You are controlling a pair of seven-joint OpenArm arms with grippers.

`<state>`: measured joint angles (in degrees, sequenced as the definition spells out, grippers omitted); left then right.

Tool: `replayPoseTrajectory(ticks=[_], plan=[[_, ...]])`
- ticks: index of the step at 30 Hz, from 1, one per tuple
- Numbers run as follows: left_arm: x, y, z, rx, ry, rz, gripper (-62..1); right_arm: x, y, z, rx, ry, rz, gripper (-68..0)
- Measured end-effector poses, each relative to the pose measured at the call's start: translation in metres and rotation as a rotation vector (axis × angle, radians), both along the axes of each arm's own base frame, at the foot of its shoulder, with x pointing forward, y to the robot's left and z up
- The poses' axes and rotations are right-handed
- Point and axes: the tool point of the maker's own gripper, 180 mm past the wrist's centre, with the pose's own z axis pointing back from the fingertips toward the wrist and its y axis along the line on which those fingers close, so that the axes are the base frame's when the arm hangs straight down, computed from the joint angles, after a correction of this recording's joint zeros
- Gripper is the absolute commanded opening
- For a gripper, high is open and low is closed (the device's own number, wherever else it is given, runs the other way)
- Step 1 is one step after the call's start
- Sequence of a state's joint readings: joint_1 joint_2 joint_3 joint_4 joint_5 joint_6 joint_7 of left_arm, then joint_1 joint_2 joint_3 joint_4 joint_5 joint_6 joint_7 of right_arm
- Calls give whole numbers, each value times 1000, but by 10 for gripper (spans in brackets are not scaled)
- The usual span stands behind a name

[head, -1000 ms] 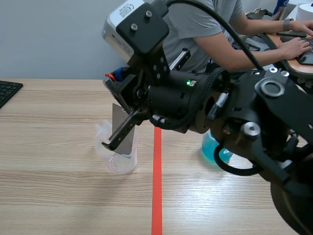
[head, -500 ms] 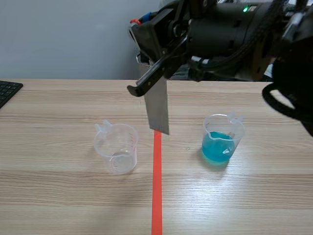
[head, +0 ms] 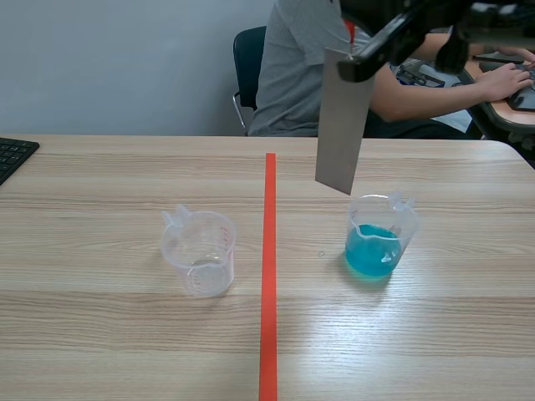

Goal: Do the redox reaction experiment.
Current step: 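Move the plate over the blue solution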

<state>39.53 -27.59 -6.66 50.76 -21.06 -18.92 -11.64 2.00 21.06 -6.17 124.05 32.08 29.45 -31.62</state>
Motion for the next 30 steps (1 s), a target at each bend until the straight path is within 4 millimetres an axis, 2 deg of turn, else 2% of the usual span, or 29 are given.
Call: replayPoseTrajectory(ticks=[5, 11, 16, 30], plan=[[0, 0, 0, 0, 0, 0, -573, 2, -26, 9, -41, -15, -22, -660], [0, 0, 0, 0, 0, 0, -573, 5, -44, 14, -66, -16, -26, -660], [0, 0, 0, 0, 0, 0, -573, 21, -66, -1, -54, 22, -42, -660], [0, 0, 0, 0, 0, 0, -573, 38, -97, -39, 6, 110, 8, -660]])
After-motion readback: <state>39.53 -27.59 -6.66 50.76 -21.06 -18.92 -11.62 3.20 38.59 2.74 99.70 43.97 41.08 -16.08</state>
